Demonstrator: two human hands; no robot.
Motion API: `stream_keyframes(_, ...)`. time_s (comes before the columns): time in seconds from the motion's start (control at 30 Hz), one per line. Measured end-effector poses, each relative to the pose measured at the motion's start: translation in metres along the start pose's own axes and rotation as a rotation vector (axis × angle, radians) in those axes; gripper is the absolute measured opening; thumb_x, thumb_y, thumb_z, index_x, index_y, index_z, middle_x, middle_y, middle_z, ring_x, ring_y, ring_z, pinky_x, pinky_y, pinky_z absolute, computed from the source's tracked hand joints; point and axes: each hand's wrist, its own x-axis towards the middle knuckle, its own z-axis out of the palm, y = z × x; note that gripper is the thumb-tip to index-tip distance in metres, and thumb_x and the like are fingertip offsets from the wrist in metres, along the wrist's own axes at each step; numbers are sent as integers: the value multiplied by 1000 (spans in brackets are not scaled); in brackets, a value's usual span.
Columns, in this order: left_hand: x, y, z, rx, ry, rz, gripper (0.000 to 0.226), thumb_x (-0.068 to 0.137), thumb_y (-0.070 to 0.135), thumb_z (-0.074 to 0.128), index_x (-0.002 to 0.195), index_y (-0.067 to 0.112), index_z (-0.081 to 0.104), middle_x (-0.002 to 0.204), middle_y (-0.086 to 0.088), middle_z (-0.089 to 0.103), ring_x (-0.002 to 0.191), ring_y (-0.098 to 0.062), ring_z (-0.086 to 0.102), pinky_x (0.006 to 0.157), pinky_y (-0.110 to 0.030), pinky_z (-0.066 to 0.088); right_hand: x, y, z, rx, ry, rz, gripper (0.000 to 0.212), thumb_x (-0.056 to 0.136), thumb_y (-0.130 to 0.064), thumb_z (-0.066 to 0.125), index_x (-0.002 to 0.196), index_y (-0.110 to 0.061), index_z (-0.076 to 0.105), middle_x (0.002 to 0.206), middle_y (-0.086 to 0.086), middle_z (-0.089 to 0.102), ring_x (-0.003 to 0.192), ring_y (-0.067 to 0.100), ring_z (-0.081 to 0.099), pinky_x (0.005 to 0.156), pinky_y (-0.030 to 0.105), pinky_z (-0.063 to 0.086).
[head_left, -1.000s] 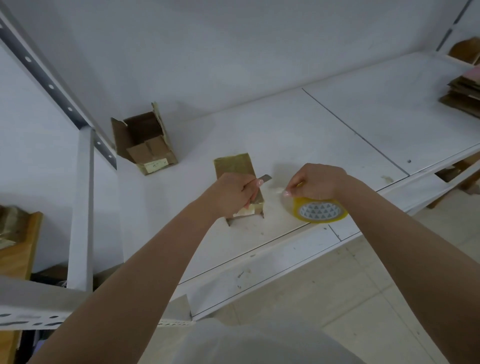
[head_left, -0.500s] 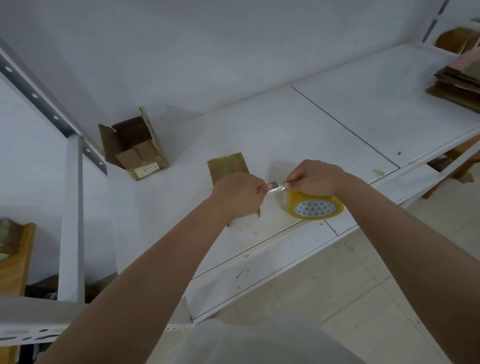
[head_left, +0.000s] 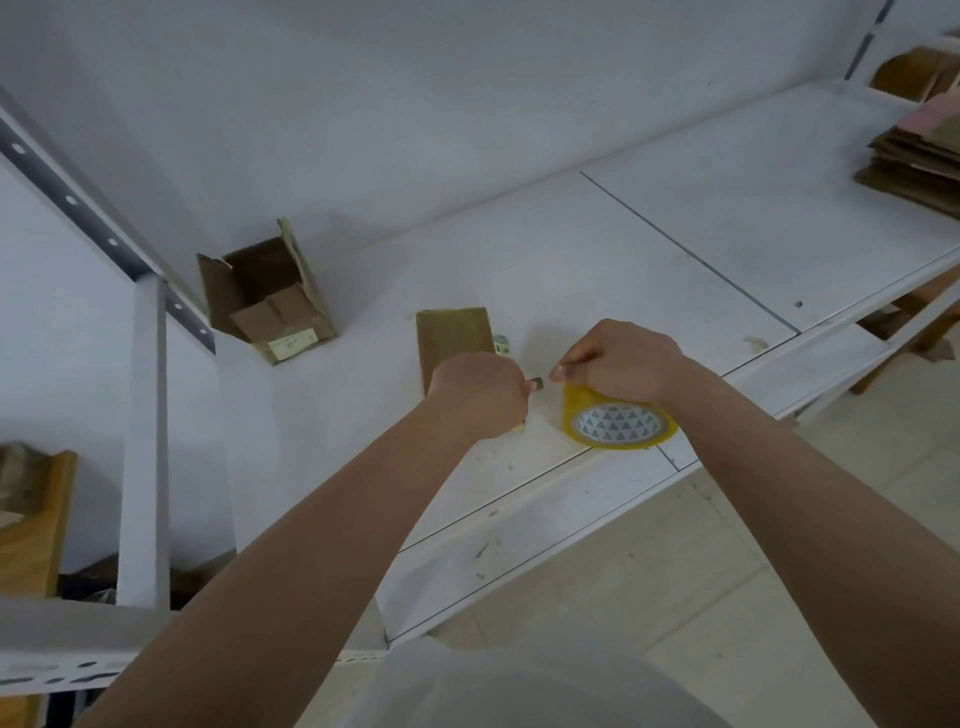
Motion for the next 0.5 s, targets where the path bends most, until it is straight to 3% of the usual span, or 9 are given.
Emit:
stream_keyframes(0.17, -6, -27, 4, -370, 164, -43, 49, 102, 48, 30, 66, 19, 48, 67, 1, 54, 74, -24, 58, 59, -31, 34, -1, 10, 0, 42, -3, 66, 16, 89, -47, 60, 95, -44, 74, 89, -21, 61, 89, 10, 55, 75, 30, 37)
stream_keyframes(0.3, -6, -30, 16, -511, 367, -189, 30, 93, 45, 55, 77, 21, 50, 65, 12, 47, 73, -22, 54, 62, -29, 37, 1, 20, -4, -9, 15, 102, 13, 88, -45, 60, 89, -45, 73, 86, -24, 56, 89, 9, 52, 77, 30, 35)
stream_keyframes(0.37, -6, -27, 21, -542, 448, -260, 26, 90, 42, 63, 82, 20, 50, 68, 8, 51, 76, -25, 55, 65, -30, 39, 2, 24, -3, 10, 31, 117, 12, 87, -45, 60, 84, -47, 71, 75, -28, 53, 85, 9, 52, 73, 29, 35)
stream_keyframes(0.5, -2, -21, 19, -507, 438, -366, 33, 85, 30, 68, 105, 11, 50, 87, -4, 59, 84, -29, 61, 65, -33, 41, 2, 23, -2, -12, 62, 116, 14, 87, -46, 60, 84, -45, 73, 77, -26, 58, 81, 9, 53, 61, 25, 31)
